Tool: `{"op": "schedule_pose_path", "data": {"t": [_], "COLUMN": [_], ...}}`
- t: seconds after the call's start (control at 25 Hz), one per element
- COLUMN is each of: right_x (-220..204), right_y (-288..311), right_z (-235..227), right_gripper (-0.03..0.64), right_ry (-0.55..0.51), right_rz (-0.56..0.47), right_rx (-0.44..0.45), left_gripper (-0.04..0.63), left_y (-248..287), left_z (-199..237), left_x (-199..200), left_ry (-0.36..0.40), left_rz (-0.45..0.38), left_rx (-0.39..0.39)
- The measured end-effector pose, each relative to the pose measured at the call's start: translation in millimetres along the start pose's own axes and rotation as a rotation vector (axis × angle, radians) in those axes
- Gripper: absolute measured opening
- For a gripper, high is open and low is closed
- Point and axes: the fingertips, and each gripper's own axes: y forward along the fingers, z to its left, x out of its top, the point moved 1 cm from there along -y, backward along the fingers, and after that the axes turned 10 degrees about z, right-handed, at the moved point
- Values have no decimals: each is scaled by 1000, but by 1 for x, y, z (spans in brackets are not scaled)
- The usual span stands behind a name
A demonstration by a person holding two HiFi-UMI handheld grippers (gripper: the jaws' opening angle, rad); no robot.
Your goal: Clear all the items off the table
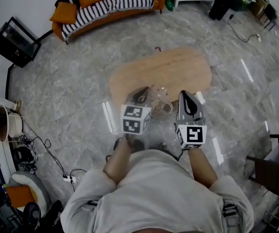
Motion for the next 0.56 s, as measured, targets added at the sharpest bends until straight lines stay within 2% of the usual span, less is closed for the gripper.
{"op": "schedule_pose_path", "data": {"t": [0.56], "right_x": [-5], "right_y": [-49], "right_z": [-39], "right_gripper": [5], "right_ry": [3], "right_rz": [-68], "right_rx": [-3], "left_gripper": [41], "left_y": [-3], "left_z": [-60], "left_x": [-2], "left_ry": [42], "left_rz": [-21], "left_rx": [38]}}
